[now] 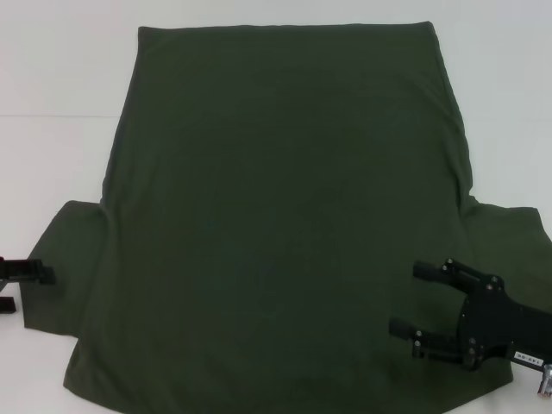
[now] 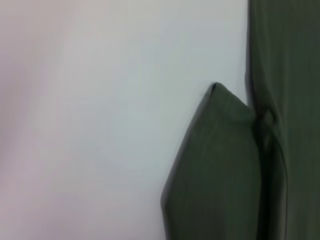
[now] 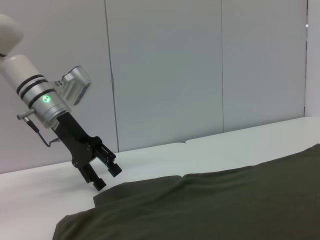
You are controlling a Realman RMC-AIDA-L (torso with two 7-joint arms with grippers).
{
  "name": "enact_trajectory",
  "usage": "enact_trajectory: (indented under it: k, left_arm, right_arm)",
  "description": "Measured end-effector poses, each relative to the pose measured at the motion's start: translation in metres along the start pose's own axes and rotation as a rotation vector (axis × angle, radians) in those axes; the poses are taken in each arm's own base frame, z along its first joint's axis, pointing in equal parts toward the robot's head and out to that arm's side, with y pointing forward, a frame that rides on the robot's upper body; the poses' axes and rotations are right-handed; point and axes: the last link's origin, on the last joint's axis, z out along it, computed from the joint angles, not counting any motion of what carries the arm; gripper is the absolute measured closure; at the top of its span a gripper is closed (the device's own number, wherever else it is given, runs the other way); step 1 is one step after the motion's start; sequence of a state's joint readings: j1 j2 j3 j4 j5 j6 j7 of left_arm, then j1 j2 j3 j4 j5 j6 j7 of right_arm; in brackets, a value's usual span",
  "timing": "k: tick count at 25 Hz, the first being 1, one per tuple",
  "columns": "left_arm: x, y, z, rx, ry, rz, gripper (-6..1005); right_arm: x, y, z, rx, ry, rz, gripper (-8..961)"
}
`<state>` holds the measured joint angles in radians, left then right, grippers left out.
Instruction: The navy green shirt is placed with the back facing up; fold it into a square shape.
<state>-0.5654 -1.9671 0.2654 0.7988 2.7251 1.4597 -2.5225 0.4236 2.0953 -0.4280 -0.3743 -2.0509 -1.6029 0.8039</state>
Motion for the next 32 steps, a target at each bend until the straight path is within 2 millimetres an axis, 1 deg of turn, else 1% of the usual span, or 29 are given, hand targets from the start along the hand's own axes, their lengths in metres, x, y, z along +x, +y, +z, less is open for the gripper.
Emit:
enact_trajectory:
  k: [23, 32]
  left_arm:
    - [-0.0016, -0.0023, 0.0017, 0.023, -0.011, 0.004, 99]
    - [-0.003, 0.0019, 0.0069, 0.004, -0.025, 0.001, 99]
  right_arm:
    - [-0.0008, 0.0003, 0.0004, -0.004, -0.004, -0.001, 41]
    - [-0.0008, 0.0003, 0.0004, -0.004, -0.004, -0.001, 41]
